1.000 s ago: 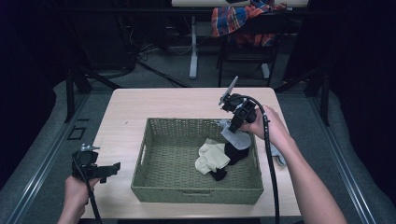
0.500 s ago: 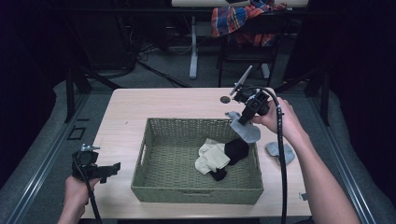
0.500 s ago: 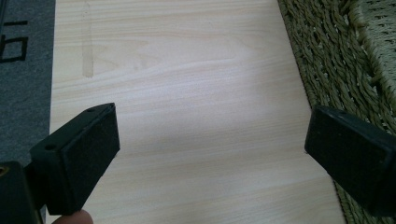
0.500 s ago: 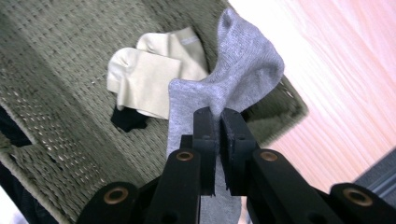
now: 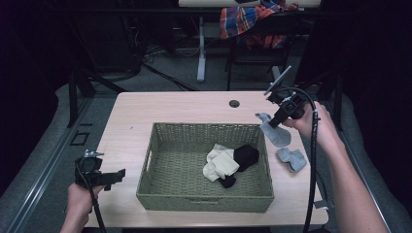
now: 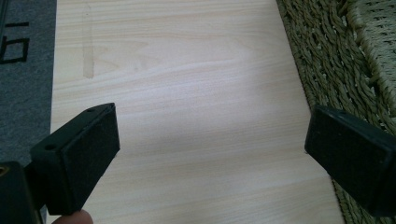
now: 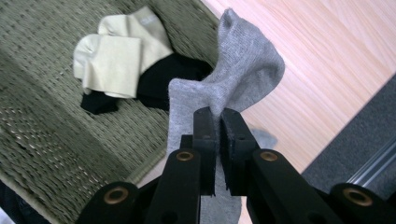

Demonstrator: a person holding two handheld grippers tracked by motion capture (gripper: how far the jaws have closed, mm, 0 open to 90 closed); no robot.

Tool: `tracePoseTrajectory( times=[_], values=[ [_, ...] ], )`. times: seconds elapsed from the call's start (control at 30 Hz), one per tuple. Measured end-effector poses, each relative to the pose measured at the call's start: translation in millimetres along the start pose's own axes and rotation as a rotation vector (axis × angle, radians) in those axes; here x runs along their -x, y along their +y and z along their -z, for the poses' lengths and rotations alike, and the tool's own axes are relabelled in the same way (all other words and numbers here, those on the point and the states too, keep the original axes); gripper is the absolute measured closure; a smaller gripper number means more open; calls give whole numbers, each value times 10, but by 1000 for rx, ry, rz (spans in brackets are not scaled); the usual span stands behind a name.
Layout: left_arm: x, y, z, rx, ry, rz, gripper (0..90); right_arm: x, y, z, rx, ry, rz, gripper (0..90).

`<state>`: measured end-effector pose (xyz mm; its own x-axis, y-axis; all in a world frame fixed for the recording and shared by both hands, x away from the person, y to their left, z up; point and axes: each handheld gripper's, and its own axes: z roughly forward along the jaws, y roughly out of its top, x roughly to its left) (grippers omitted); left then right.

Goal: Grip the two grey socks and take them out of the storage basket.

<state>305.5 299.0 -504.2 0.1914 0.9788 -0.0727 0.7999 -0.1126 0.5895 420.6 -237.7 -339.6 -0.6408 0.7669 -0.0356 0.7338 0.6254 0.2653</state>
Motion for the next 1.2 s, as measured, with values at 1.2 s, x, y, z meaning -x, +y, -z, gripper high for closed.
tracePoseTrajectory(
  times=[1.2],
  values=[
    [-7,2,0,3,8,2,32,472,-715,-692,-24,-23,-212,858]
  ],
)
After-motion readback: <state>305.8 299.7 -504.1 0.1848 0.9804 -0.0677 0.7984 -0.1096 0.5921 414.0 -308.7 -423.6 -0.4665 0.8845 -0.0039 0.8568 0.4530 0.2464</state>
